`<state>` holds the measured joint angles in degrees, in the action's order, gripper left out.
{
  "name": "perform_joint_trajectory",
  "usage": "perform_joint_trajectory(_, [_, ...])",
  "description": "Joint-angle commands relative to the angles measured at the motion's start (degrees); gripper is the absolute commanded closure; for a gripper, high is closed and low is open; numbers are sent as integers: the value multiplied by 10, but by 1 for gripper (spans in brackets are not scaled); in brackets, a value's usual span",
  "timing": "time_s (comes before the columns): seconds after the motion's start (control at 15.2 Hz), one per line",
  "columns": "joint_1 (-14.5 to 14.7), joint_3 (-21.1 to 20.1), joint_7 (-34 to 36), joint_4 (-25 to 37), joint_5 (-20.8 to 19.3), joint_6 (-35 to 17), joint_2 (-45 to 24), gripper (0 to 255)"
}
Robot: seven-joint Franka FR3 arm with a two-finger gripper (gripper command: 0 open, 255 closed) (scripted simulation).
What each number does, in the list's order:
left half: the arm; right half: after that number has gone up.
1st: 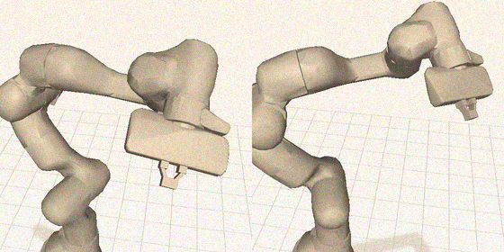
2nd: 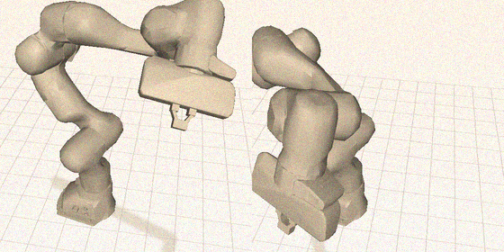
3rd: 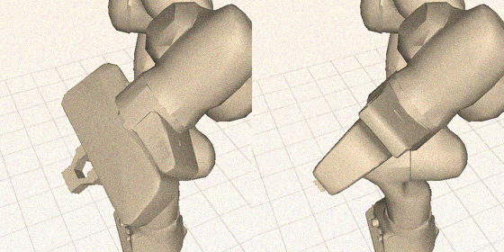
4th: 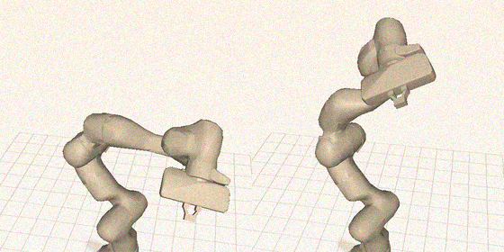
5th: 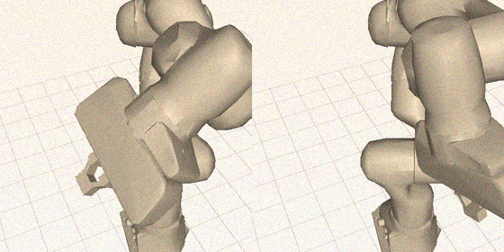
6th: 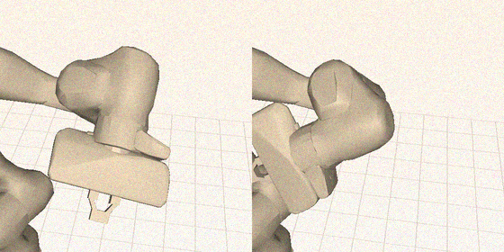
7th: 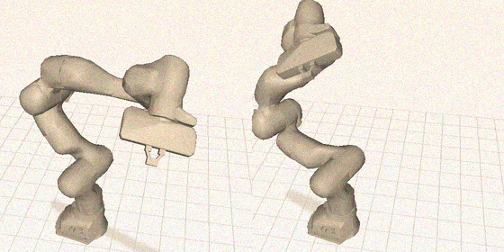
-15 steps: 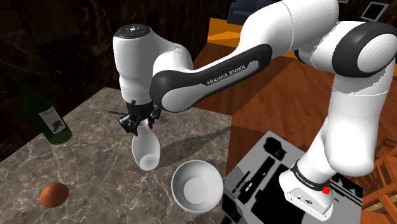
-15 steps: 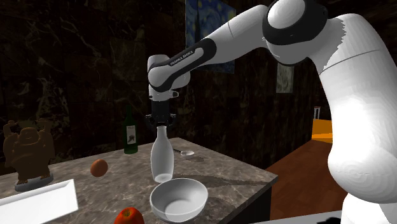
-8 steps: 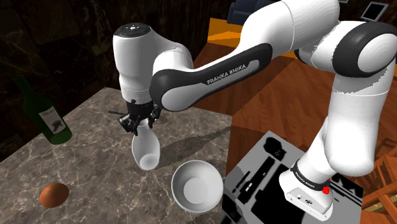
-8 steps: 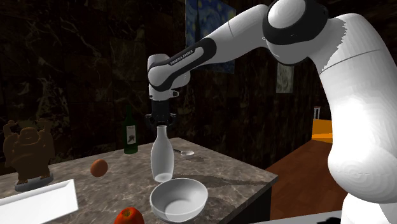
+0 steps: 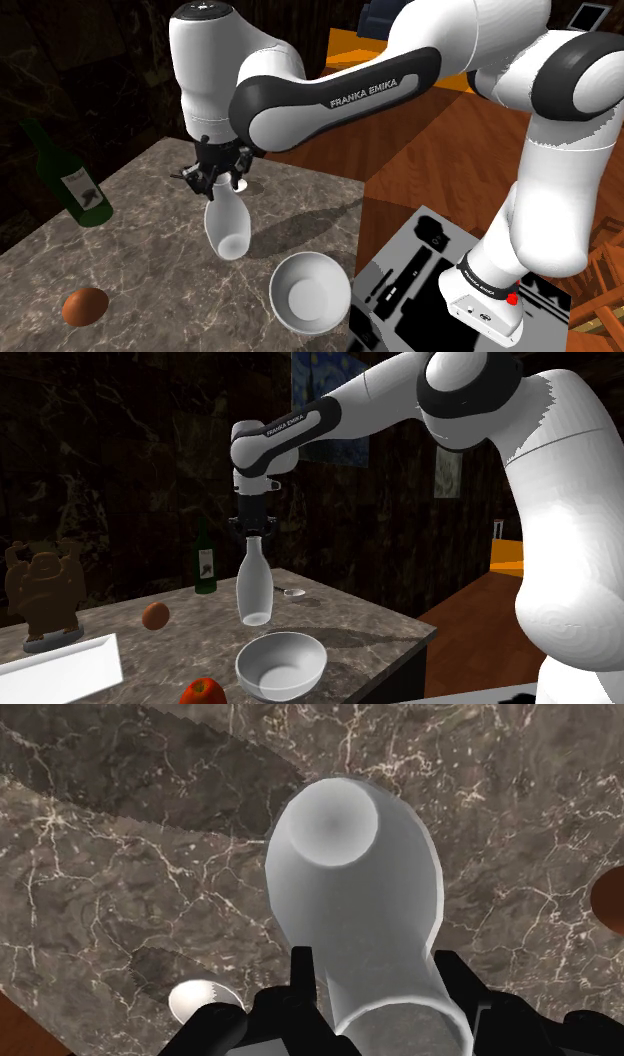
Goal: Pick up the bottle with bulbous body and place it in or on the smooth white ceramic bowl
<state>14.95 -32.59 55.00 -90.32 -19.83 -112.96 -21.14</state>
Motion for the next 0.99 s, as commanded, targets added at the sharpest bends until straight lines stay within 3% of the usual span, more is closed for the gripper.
perform_joint_trajectory(0.0, [1,-1,-3,13,3,14,3,255])
perform_joint_trajectory(0.92, [14,-7,-22,119,11,120,4,255])
